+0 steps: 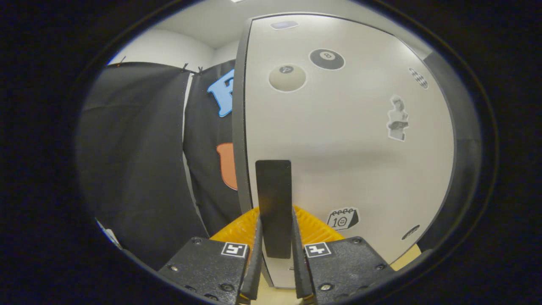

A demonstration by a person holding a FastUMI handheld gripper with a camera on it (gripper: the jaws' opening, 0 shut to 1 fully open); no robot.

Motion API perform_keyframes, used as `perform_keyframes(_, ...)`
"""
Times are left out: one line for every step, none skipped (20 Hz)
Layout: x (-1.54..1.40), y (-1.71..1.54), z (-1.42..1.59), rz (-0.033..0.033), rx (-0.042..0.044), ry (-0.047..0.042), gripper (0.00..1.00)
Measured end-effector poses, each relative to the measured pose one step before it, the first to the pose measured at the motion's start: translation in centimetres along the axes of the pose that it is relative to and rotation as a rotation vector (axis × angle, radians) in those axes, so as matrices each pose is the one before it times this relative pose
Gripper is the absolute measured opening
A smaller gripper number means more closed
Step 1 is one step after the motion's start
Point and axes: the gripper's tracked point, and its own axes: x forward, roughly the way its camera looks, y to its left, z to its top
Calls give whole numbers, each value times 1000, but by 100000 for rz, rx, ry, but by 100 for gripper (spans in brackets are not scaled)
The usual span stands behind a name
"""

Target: Open the shoe cabinet door, grab the shoes and put them into the shoe cabinet, then close the shoe cabinet door.

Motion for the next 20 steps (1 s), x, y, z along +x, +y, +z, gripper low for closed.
perform_keyframes(-87, -116, -15, 1419, 303, 1260, 36)
perform_keyframes(-300, -24, -105, 1233, -641, 1086, 36)
perform_keyframes(-279, 21, -89, 1049, -843, 1113, 35)
perform_keyframes(-617, 50, -91, 1464, -540, 936, 35)
perform_keyframes(-552, 155, -11, 1162, -88, 520, 35)
perform_keyframes(-824, 421, 121, 1650, -1320, 513, 34)
perform_keyframes(-1144, 700, 36, 2269, -1640, 723, 34)
perform_keyframes(-382, -118, -149, 1837, -37, 342, 34)
perform_keyframes(-462, -1, -89, 1742, -138, 453, 34)
perform_keyframes(-548, 39, -138, 1594, -648, 359, 34)
perform_keyframes(-485, 40, -40, 1156, -827, 206, 33)
perform_keyframes(-771, 243, -109, 1299, -1009, 79, 33)
perform_keyframes(-517, -10, -125, 1143, -926, 509, 33)
perform_keyframes(-488, -121, -118, 1531, -866, 550, 33)
perform_keyframes(-441, -37, -79, 1316, -573, 256, 33)
perform_keyframes(-519, 15, -137, 1713, -408, 142, 33)
perform_keyframes(-450, 20, -56, 1351, 49, -338, 33)
perform_keyframes(-435, -21, -92, 1346, -331, -428, 33)
perform_keyframes(-381, 23, -46, 984, 667, -550, 33)
perform_keyframes(-469, 3, -119, 755, -85, -91, 33)
